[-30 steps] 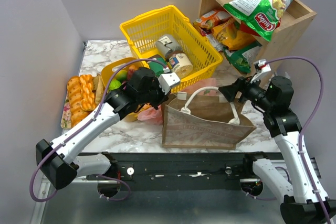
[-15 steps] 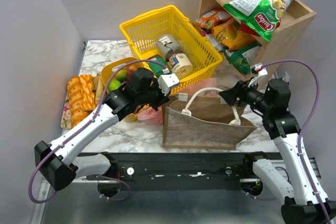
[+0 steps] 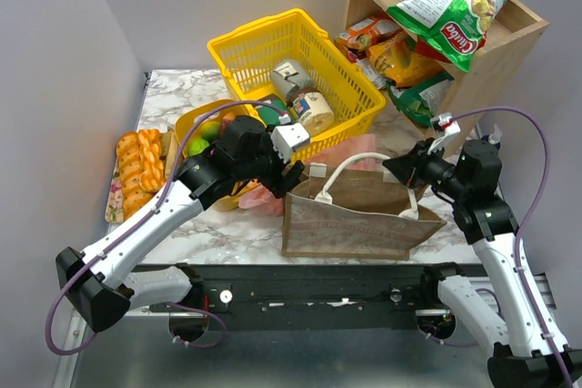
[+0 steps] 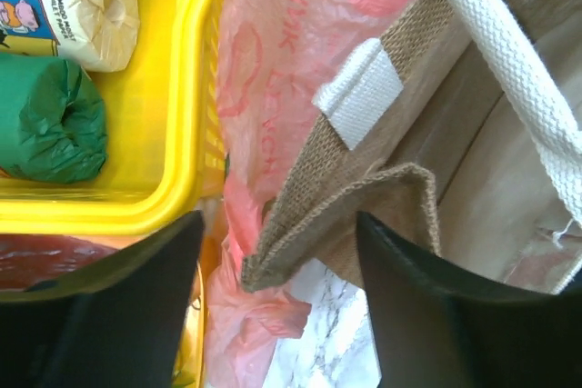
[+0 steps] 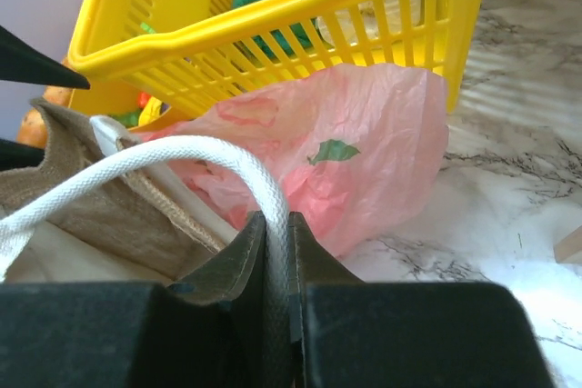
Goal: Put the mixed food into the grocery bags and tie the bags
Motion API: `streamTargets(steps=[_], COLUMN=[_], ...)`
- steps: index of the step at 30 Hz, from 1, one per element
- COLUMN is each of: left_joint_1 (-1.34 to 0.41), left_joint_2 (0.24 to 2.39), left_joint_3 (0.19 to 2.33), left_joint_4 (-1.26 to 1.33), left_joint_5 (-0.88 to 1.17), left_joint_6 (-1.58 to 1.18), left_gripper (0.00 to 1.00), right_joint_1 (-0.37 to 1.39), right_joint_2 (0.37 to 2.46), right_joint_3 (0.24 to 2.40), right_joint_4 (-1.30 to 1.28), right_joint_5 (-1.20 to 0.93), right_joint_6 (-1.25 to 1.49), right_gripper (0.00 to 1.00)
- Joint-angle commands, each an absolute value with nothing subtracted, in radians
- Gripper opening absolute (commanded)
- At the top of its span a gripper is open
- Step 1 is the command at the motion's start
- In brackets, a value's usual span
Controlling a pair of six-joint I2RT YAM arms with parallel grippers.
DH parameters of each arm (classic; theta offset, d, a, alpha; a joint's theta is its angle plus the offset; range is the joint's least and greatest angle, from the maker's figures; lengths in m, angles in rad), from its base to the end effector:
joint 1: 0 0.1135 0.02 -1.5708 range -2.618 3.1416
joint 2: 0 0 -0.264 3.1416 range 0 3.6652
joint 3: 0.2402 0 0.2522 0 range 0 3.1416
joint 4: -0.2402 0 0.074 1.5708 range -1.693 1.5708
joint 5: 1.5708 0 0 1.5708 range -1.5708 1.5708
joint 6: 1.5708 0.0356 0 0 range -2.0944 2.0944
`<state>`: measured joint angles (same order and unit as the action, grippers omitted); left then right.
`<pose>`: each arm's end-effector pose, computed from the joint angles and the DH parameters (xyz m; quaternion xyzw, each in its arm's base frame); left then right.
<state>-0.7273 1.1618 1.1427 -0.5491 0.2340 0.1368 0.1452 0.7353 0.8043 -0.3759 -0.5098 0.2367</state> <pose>0.1832 -0.1741 0.3526 0.4157 0.7674 -0.2368 0.4268 0.1604 0.0410 0.3356 -0.1131 0.7868 0.3082 0.5226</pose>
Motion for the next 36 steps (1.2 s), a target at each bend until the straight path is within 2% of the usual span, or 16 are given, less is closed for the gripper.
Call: streamTargets(steps=[1,6,9,15,29,32,33,35,36], left_joint_1=[-0.726,-0.724,-0.721,-0.721,-0.719,-0.721,-0.721,-0.721,-0.721], left_joint_2=[1.098,1.060,1.060,1.225,1.382,1.420,1.428,1.448,1.456], left_joint_3=[1.219,1.262,1.279,1.365,1.401,1.399,1.397,1.391,1.391], left_joint_4=[-0.552,-0.529,-0.497,-0.581,-0.638,-0.664,-0.669,-0.669,-0.669], left_joint_5=[0.146,0.173,0.273,0.423,0.545,0.564,0.574,0.578,0.577], left_joint_6=[0.118,0.097,0.091,0.126,0.164,0.172,0.175,0.175,0.176], left_gripper=[0.89,0.99,0.99,0.99,0.97,0.82,0.70,0.56,0.41], right_joint_1=[0.150,0.150,0.150,0.150,0.150,0.152,0.152,0.152,0.152], right_joint_2=[0.701,0.683,0.669,0.646,0.632,0.627,0.621,0.611,0.598], right_joint_3=[0.825,0.822,0.818,0.818,0.851,0.879,0.888,0.902,0.913], right_joint_4=[-0.365,-0.364,-0.364,-0.365,-0.368,-0.367,-0.367,-0.368,-0.367], right_joint_5=[-0.508,-0.525,-0.529,-0.546,-0.572,-0.603,-0.623,-0.649,-0.684], right_joint_6=[0.215,0.199,0.195,0.192,0.166,0.161,0.160,0.156,0.153], right_gripper=[0.17,0.14,0.14,0.13,0.13,0.13,0.13,0.13,0.13])
